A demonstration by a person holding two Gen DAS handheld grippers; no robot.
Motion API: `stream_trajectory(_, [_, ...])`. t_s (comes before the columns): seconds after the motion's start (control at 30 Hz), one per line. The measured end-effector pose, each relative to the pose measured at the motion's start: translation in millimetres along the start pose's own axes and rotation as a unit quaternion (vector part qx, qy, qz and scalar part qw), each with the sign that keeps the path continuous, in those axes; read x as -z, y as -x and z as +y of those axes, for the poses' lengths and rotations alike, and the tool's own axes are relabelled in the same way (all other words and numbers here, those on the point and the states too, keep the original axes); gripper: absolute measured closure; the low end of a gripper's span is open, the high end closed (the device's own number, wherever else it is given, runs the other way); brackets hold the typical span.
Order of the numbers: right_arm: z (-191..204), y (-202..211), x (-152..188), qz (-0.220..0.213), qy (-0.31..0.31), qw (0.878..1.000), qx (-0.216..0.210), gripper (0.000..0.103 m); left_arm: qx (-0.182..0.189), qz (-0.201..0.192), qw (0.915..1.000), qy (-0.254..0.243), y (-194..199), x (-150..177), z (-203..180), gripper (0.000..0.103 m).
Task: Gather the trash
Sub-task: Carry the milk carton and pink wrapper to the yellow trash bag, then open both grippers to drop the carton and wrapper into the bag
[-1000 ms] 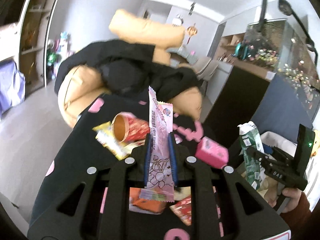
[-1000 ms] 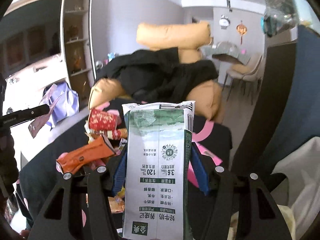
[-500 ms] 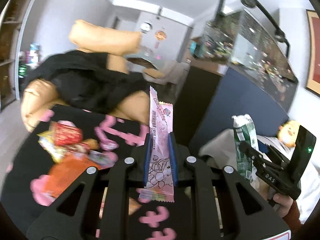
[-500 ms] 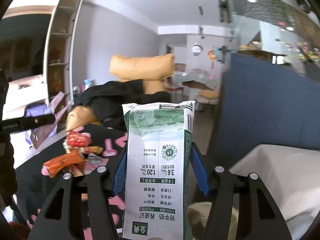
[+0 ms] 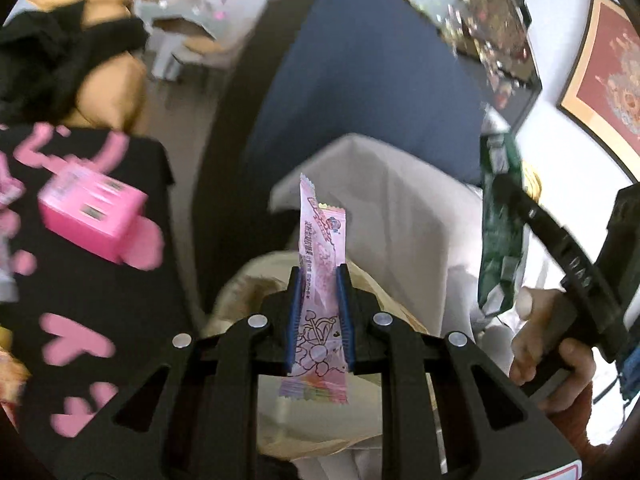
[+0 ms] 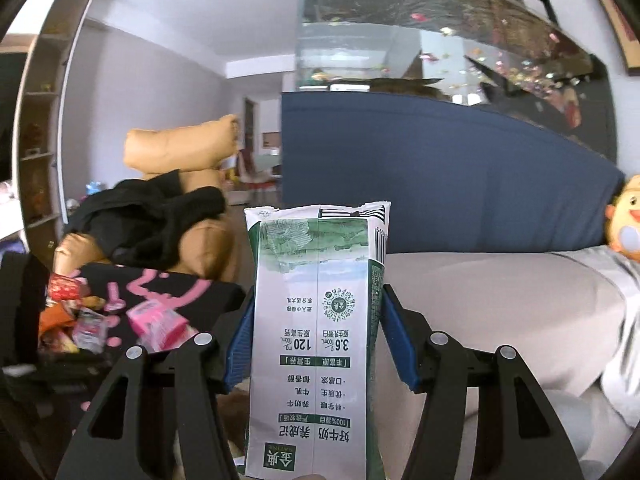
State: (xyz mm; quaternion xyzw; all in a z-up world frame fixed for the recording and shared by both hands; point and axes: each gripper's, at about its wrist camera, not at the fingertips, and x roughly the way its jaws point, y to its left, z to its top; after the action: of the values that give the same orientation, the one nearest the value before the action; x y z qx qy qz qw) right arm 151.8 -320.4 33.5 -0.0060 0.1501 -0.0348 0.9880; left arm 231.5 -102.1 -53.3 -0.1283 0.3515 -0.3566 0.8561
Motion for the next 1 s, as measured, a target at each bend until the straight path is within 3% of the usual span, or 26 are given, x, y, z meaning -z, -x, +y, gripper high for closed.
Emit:
stream_trajectory(0.17, [-6.7,-4.8,3.8,0.001,0.004,1.000,0.015,0.048,0.018,0.014,0.9996,-0.017,-40.4,2.9,-18.2,0.087])
stream_trajectory(0.2, [-8.2,-7.5,4.8,0.004,0.002,1.000,0.015,0.048,0.022,0.014,0.9995,-0.019,-45.6,4.0,-19.4,0.079])
stream_trajectory(0.23, [-10.7,-9.4,5.6,0.005,0.000,1.000,0.013,0.048,0.024,0.017,0.9993,-0.020,-49.3,3.9,-19.8,0.063])
stream_trajectory(0.27, [-10.8,-10.3,5.1,0.006,-0.002,1.000,0.011,0.048,0.024,0.024,0.9993,-0.019,-50.9,4.5,-18.2,0.057])
stream_trajectory(0.6, [14.5,-29.8,30.8,0.005,0.002,0.999,-0.045,0.048,-0.069,0.012,0.9976,0.001,8.6,4.1,22.9,0.051])
stream_trajectory(0.8, [33.7,-53.5,50.3,0.011,0.003,1.000,-0.028,0.047,-0.093,-0.003,0.9957,-0.001,49.7,17.3,42.9,0.051])
stream_trajectory(0.87, [41.8,-59.8,58.3,0.033,0.014,0.999,-0.034,0.044,-0.097,-0.004,0.9952,0.002,59.2,20.3,50.3,0.051])
stream_trajectory(0.93, [47.3,-58.9,67.5,0.051,0.020,0.997,-0.045,0.025,-0.101,-0.005,0.9948,0.004,67.6,23.2,56.4,0.050])
stream_trajectory(1.0, [50.3,-54.2,77.4,0.067,0.023,0.997,-0.042,0.025,-0.109,-0.009,0.9939,0.008,79.4,26.4,65.7,0.049])
